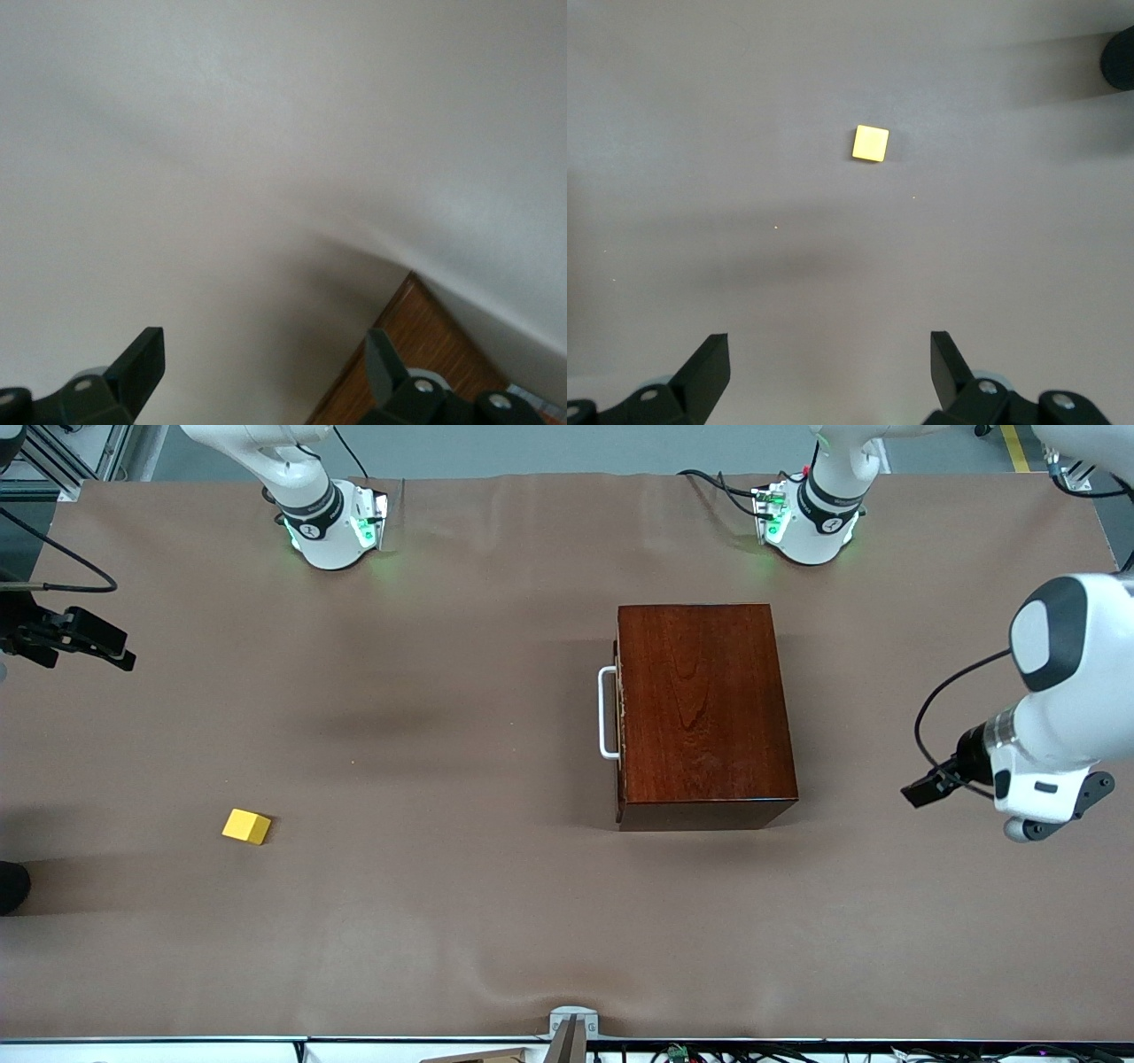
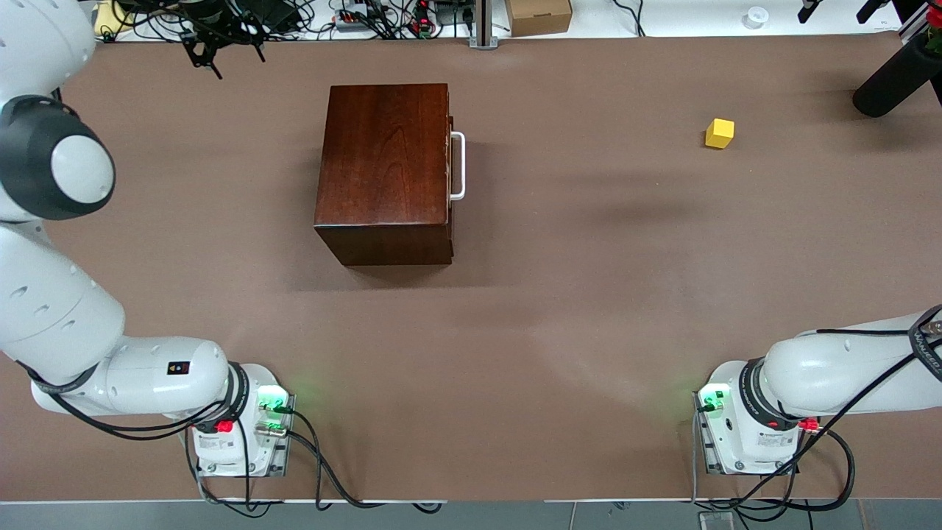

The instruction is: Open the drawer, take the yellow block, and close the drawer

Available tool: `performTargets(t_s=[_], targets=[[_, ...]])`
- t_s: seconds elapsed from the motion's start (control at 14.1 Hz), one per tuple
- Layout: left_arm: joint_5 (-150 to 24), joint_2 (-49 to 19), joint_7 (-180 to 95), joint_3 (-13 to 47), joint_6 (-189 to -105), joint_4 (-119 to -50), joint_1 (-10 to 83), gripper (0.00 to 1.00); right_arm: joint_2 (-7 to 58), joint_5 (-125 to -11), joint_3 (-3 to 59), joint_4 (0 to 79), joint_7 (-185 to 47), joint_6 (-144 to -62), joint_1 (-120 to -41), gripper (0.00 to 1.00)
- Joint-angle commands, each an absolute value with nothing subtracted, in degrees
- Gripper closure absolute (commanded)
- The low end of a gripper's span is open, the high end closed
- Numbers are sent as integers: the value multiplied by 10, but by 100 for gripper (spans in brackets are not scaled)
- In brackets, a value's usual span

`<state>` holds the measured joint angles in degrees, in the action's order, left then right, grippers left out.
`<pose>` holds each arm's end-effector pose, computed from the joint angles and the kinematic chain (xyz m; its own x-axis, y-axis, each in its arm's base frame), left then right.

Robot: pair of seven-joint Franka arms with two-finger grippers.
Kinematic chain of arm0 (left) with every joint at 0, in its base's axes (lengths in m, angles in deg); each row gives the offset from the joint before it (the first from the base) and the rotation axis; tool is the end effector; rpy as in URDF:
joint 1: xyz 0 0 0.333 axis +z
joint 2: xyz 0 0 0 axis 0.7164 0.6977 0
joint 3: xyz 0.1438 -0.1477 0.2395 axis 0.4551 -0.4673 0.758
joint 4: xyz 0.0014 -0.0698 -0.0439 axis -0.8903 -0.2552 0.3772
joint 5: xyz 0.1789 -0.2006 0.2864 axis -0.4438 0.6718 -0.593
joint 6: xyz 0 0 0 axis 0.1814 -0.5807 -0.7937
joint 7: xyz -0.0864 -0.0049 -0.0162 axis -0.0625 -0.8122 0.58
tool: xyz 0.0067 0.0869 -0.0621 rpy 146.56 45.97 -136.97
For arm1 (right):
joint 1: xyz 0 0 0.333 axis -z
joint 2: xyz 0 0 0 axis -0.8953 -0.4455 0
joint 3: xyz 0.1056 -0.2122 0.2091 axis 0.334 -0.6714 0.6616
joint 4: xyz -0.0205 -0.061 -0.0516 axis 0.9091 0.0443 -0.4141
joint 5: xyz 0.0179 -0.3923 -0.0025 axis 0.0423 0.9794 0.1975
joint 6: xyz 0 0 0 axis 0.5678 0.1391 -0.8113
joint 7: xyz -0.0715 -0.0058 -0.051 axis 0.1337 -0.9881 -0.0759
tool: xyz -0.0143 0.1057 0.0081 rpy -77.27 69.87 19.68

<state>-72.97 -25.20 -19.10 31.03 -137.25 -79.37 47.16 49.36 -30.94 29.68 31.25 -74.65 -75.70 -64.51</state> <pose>0.6344 -0.0263 0.4502 0.8922 0.4491 -0.0483 0.4483 -0.8935 -0.0271 0.5458 -0.0276 0.6258 0.9978 -0.0592 -0.0284 -0.0593 -0.9982 -0.0019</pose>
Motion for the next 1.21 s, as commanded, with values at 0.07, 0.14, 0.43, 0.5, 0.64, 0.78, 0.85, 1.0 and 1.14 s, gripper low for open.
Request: performTargets(t_s=[0.07, 0.14, 0.43, 0.5, 0.64, 0.78, 0.85, 1.0, 1.14], targets=[[-716, -321, -309, 305, -1374, -874, 481, 0, 496, -307, 299, 308, -746, -750, -640, 0], [-716, -330, -337, 305, -1369, -886, 481, 0, 496, -307, 299, 308, -746, -750, -640, 0], [-717, -354, -387, 298, -1341, -894, 477, 0, 496, -307, 299, 308, -747, -751, -639, 0], [-717, -354, -388, 290, -1337, -889, 479, 0, 496, -307, 299, 308, -747, -752, -639, 0], [-718, -354, -393, 287, -1324, -869, 477, 0, 495, -307, 300, 308, -747, -752, -640, 0], [-717, -351, -417, 285, -1301, -840, 477, 0, 495, -307, 300, 308, -747, -755, -640, 0], [-718, -350, -426, 285, -1288, -827, 477, 0, 495, -308, 300, 308, -747, -753, -640, 0], [-719, -350, -434, 285, -1272, -806, 478, 0, 495, -307, 299, 308, -747, -752, -639, 0], [-720, -350, -439, 284, -1246, -781, 476, 0, 495, -307, 299, 308, -747, -752, -639, 0]])
